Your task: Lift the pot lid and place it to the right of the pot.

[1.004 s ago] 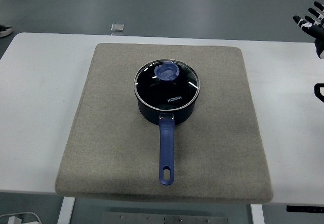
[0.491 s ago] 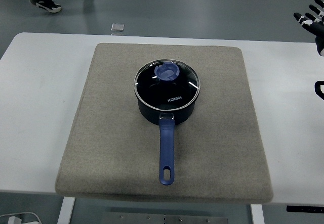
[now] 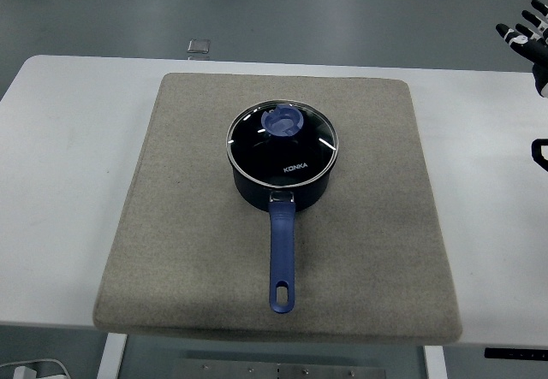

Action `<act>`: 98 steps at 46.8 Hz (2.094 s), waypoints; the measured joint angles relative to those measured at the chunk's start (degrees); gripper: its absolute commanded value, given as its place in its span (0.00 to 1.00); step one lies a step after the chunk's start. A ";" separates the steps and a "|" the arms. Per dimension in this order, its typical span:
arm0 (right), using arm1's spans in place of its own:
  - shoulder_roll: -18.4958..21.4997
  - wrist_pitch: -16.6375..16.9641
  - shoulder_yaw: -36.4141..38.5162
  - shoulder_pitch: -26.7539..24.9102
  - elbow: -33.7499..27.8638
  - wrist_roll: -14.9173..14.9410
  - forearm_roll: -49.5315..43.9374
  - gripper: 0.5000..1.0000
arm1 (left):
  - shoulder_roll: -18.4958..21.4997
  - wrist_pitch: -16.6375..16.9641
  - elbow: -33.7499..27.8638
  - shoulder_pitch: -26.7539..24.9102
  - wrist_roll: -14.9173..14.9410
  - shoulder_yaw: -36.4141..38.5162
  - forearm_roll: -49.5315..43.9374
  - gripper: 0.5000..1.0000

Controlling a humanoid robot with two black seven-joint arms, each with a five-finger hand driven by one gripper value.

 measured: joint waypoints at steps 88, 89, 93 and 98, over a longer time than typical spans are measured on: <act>-6.75 15.57 -1.01 16.71 3.38 6.82 -32.60 0.81 | 0.00 0.00 0.00 0.00 -0.01 0.00 -0.01 1.00; -6.99 15.87 -1.01 17.24 4.10 7.14 -33.66 0.81 | 0.00 0.01 0.00 -0.02 0.00 0.00 -0.01 1.00; -8.19 16.47 -1.01 18.82 7.85 8.50 -37.50 0.81 | 0.00 0.01 0.00 -0.04 -0.01 0.00 0.00 1.00; -10.35 16.60 -1.01 20.07 13.42 10.44 -40.97 0.81 | 0.00 0.00 0.00 0.01 0.00 0.00 0.01 1.00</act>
